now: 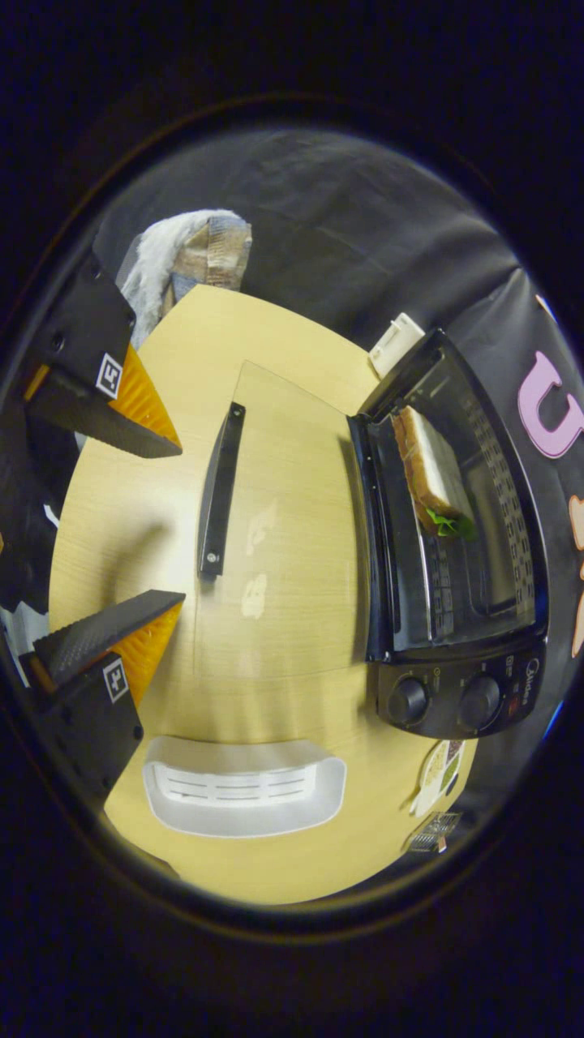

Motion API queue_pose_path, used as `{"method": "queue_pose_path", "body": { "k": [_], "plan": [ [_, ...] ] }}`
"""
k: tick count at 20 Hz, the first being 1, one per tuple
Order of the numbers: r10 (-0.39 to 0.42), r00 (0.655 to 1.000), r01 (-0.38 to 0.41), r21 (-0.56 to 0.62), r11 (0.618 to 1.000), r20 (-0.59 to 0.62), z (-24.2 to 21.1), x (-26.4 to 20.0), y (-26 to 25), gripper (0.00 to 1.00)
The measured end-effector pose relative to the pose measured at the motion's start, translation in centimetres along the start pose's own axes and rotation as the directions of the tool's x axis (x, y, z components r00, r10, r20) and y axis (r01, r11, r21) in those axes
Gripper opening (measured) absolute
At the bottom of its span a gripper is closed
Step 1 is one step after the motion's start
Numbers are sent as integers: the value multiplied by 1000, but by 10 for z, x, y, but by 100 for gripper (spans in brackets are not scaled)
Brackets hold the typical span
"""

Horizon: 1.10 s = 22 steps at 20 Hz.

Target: Open the toaster oven, put the food inside, and close the toaster oven door.

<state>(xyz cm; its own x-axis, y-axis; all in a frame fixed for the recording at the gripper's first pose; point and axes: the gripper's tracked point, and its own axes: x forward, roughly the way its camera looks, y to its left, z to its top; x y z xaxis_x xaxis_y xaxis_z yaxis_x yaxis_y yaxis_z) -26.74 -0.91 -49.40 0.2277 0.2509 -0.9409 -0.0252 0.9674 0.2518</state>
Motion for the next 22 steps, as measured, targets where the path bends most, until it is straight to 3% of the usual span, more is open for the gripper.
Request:
{"method": "queue_pose_path", "body": {
  "k": [13,22],
  "plan": [
    [12,996,-14,15,1000,89,25,-20,3,99],
    [41,978,-56,65,996,206,76,-44,11,99]
  ]
}}
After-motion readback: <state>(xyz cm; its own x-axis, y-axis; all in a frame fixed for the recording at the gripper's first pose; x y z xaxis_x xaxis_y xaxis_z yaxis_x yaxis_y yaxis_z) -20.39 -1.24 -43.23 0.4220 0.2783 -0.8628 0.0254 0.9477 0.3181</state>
